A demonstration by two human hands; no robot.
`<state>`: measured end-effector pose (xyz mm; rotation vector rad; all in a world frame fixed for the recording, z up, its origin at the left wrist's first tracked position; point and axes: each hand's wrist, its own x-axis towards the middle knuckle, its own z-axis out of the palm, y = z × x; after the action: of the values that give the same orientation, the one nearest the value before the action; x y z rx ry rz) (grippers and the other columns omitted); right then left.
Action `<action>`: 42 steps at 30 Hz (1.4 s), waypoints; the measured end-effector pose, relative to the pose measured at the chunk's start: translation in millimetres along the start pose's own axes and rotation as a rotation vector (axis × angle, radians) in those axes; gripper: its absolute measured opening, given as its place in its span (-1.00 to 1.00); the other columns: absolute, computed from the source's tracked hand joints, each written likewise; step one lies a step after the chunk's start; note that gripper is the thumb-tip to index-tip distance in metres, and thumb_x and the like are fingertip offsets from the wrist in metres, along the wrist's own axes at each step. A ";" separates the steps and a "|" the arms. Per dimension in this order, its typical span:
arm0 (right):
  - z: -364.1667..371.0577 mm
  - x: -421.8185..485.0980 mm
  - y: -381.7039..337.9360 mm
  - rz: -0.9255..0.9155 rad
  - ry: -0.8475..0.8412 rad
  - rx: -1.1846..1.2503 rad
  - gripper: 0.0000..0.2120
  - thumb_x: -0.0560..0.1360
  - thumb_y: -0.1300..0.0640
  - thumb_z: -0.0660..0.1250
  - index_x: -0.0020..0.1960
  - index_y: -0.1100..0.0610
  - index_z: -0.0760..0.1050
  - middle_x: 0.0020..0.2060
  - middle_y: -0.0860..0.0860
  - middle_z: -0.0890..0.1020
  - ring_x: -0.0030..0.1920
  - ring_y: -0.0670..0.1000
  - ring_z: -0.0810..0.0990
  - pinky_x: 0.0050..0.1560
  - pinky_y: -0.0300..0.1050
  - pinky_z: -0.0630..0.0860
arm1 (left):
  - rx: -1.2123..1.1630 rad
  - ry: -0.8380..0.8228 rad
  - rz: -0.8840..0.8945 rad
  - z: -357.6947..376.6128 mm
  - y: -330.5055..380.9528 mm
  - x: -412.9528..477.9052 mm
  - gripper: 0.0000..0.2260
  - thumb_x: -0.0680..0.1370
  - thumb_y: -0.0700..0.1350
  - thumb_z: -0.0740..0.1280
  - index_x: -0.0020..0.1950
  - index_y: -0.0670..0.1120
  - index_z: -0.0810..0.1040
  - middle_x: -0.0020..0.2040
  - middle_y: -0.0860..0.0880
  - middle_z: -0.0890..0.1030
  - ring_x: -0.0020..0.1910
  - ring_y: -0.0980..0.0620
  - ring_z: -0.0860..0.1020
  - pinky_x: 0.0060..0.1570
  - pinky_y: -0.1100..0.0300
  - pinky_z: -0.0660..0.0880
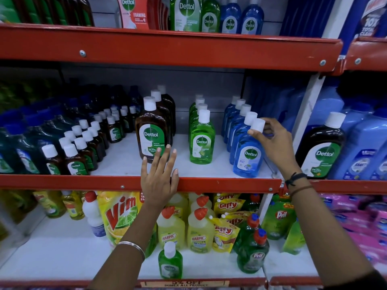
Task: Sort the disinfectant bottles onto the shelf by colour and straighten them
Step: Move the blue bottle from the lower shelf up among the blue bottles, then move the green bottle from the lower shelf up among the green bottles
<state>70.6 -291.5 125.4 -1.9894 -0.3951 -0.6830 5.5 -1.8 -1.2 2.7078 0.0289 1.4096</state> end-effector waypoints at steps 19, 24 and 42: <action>163.9 -242.1 1.3 -0.022 -0.697 -0.043 -0.46 0.47 -0.28 0.19 0.27 0.07 0.39 0.17 -0.03 0.48 0.17 -0.04 0.46 0.09 -0.14 0.43 | 0.064 0.048 0.013 -2.7 -53.4 0.5 -0.55 0.62 0.05 -0.05 0.50 0.02 0.26 0.50 -0.03 0.32 0.50 -0.04 0.24 0.45 -0.17 0.08; 191.6 -255.0 20.1 0.071 -0.885 -0.307 -0.45 0.47 -0.16 0.30 0.37 0.06 0.31 0.29 0.05 0.45 0.24 0.09 0.44 0.07 -0.07 0.42 | 0.069 0.088 0.031 -0.3 -54.3 0.0 -0.55 0.61 0.05 -0.04 0.50 0.03 0.23 0.49 -0.03 0.34 0.50 -0.04 0.25 0.44 -0.16 0.11; 127.1 -205.6 -27.4 0.146 -0.518 0.019 -0.69 0.28 0.04 0.55 -0.03 0.07 0.58 -0.13 -0.08 0.60 -0.13 -0.08 0.59 -0.10 -0.13 0.57 | 0.041 0.019 0.009 -5.5 -52.8 -0.4 -0.54 0.61 0.03 -0.03 0.52 0.04 0.18 0.51 -0.02 0.31 0.51 -0.02 0.24 0.44 -0.14 0.11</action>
<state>-68.3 -166.1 -30.1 -2.1390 -0.5509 -0.0614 2.1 51.2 -3.1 2.7309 0.0469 1.4528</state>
